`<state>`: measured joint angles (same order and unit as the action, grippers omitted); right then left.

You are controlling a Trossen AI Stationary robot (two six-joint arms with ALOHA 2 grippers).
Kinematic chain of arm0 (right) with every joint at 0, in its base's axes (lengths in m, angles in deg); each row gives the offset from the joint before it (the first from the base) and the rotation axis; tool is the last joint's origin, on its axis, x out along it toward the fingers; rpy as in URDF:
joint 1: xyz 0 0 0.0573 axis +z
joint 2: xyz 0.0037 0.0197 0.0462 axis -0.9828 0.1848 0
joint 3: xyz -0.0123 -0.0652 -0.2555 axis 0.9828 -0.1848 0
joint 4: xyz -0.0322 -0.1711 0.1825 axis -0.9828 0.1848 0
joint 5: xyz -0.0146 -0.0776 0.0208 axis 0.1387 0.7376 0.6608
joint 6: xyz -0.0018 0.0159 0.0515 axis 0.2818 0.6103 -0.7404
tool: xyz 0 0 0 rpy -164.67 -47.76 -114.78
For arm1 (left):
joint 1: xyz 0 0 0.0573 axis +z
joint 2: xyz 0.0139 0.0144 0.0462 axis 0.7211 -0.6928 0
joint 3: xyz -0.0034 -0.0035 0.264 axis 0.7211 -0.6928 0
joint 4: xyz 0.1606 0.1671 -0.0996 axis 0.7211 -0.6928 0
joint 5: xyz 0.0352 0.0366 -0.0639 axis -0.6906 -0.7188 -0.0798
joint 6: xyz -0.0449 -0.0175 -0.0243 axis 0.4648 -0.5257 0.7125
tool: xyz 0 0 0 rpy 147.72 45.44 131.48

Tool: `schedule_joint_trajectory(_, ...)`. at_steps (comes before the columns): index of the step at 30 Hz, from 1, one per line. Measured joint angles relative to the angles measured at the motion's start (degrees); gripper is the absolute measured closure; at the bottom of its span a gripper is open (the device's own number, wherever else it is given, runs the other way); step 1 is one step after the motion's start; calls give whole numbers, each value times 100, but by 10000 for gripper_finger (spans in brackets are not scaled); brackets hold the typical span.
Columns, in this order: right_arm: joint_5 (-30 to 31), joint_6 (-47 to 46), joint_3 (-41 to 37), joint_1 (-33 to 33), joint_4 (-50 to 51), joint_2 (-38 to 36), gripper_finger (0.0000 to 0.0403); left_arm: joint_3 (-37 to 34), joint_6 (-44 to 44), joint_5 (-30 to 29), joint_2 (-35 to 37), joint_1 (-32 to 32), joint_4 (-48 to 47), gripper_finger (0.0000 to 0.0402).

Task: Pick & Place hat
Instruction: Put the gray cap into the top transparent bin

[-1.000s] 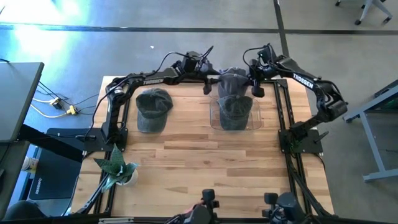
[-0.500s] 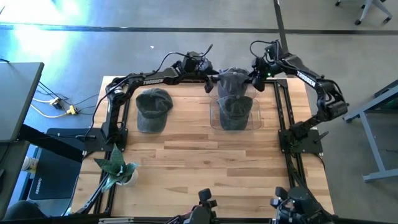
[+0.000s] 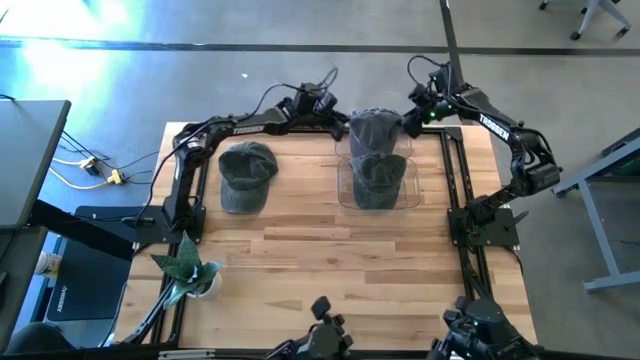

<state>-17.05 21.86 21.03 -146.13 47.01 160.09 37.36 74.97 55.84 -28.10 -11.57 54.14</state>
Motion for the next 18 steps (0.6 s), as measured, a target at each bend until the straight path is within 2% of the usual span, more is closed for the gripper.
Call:
schedule_joint_trajectory(6, 28, -846, 2, -1, -310, 0, 208, 6, 127, -320, -169, -88, 182, 353)
schedule_joint_trajectory(9, 341, -1139, 2, 0, -350, 0, 208, 0, 340, -561, -180, -86, 135, 366)
schedule_joint_trajectory(13, 433, -1218, 2, -1, -346, -3, 208, -5, 902, -221, -102, -75, 46, 380)
schedule_joint_trajectory(18, 647, -1214, 4, 0, -265, -249, 208, 320, 873, -4, 93, -69, -703, 387)
